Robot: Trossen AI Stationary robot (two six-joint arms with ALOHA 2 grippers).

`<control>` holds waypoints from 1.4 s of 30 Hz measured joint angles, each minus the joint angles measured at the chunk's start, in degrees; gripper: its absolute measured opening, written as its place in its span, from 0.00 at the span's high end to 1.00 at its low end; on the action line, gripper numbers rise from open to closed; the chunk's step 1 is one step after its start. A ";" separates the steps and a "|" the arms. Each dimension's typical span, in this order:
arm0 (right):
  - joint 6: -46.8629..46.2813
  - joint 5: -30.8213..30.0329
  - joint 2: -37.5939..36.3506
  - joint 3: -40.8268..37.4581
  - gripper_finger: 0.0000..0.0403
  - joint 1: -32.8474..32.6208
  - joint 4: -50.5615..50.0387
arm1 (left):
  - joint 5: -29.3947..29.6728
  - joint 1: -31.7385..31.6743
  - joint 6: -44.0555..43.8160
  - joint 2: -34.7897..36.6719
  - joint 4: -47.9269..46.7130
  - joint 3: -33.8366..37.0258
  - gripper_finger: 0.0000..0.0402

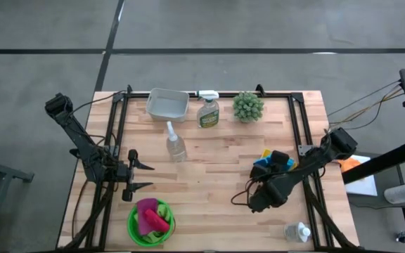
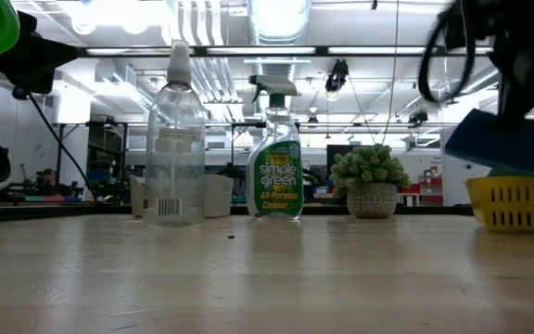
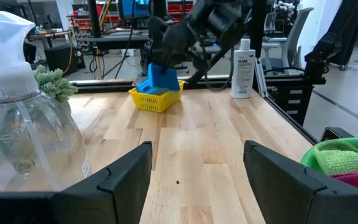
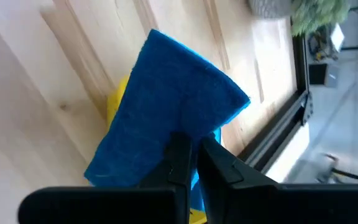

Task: Pick & Place Kitchen Items
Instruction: Put the blue sponge into the yellow bin

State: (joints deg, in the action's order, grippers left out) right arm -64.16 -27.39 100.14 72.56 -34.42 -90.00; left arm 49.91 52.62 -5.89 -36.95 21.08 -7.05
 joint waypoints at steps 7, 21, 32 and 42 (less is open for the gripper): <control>0.06 -2.59 -3.91 4.51 0.96 -0.43 0.00 | 0.00 0.02 0.00 0.00 -0.08 0.00 0.37; 3.77 -3.52 -5.29 6.79 0.96 0.36 0.59 | -0.02 0.02 -0.02 0.00 -0.15 0.00 0.37; 29.60 -2.44 -10.62 5.89 0.96 -0.57 36.53 | -0.02 0.02 -0.02 0.00 -0.15 0.00 0.37; 61.77 1.93 -15.91 -17.39 0.96 -1.40 100.66 | -0.15 0.00 -0.02 0.00 -0.30 0.00 0.37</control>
State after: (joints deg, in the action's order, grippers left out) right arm -2.39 -25.47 84.23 55.17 -35.82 10.67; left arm 49.76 52.62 -5.91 -36.95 20.78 -7.05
